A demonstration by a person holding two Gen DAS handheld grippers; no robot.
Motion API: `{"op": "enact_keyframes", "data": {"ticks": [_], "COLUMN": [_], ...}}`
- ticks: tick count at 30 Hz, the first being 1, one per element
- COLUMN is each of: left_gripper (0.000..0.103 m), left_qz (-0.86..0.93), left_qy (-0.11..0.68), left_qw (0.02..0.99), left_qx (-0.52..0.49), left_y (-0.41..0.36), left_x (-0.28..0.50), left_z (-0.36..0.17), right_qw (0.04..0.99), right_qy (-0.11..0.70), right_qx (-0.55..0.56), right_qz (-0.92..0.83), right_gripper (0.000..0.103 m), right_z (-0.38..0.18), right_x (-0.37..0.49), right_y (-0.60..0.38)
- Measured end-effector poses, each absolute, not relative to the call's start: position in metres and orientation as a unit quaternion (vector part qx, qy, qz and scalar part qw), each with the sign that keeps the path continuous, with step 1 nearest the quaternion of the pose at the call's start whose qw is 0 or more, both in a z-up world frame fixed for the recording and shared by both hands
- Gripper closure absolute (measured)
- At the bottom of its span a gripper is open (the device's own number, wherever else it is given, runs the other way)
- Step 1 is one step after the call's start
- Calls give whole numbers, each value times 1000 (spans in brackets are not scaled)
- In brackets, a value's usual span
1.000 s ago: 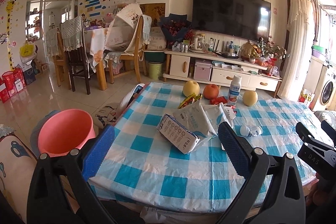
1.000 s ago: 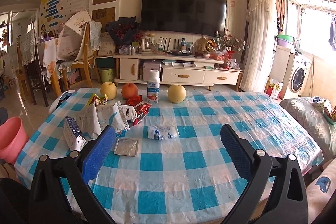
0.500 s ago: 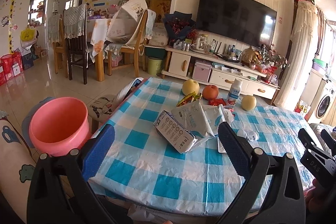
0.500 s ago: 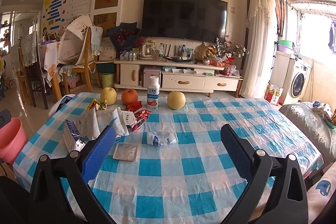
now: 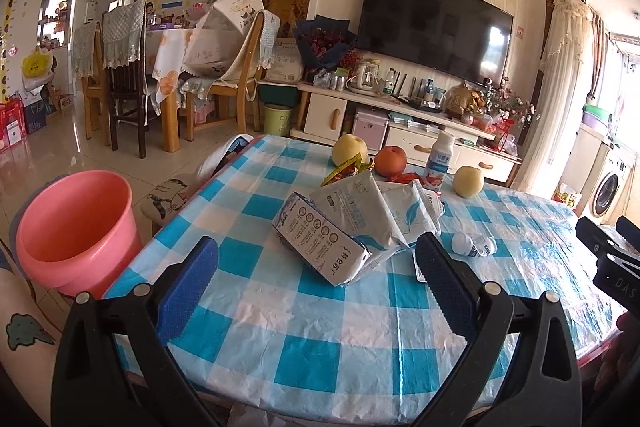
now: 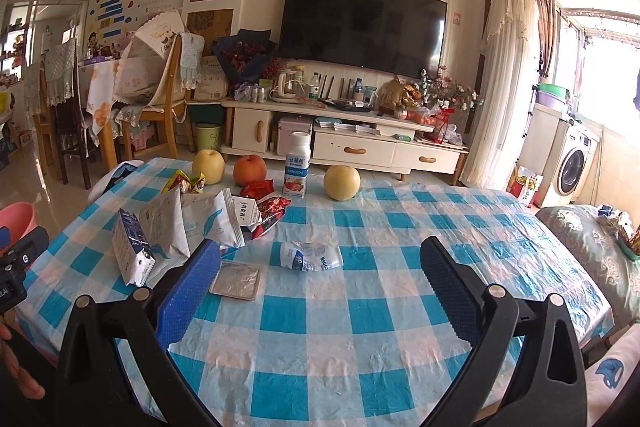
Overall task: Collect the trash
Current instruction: 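Move the left tool toward the white printed milk carton on the table, then grasp the white milk carton with the left tool while the right tool grasps the silver foil tray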
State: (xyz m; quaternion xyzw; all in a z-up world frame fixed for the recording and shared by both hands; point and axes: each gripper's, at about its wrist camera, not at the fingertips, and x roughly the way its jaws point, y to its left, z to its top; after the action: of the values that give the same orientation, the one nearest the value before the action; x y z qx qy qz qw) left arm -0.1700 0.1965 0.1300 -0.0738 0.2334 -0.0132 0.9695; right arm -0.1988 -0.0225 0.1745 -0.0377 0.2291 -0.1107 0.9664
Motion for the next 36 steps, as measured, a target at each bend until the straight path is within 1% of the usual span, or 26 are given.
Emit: {"op": "enact_keyframes", "data": {"ticks": [8, 12, 18, 25, 28, 31, 36], "left_gripper": [4, 4, 4, 4, 6, 9, 20], "left_qz": [-21, -39, -33, -48, -62, -71, -68], "left_qy": [232, 275, 336, 383, 402, 415, 445], "left_qw": [971, 959, 932, 898, 882, 870, 847], "left_qx": [-58, -65, -135, -213, -238, -257, -284], "left_y": [193, 195, 223, 246, 246, 243, 241], "left_x": [-155, -139, -110, -68, -49, -29, 0], "left_z": [118, 109, 96, 78, 69, 62, 45], "right_qw": [965, 962, 955, 946, 938, 931, 909], "right_qy": [235, 247, 273, 298, 314, 330, 368], "right_qx": [-48, -48, -12, 87, 135, 156, 192], "right_qz": [-106, -104, -110, -90, -54, -13, 21], "right_gripper": [4, 4, 4, 4, 4, 4, 5], "right_z": [164, 159, 155, 159, 155, 151, 134], "right_x": [-186, -179, -167, -141, -127, -111, -78], "right_y": [-20, -21, -40, -84, -97, -98, -100]}}
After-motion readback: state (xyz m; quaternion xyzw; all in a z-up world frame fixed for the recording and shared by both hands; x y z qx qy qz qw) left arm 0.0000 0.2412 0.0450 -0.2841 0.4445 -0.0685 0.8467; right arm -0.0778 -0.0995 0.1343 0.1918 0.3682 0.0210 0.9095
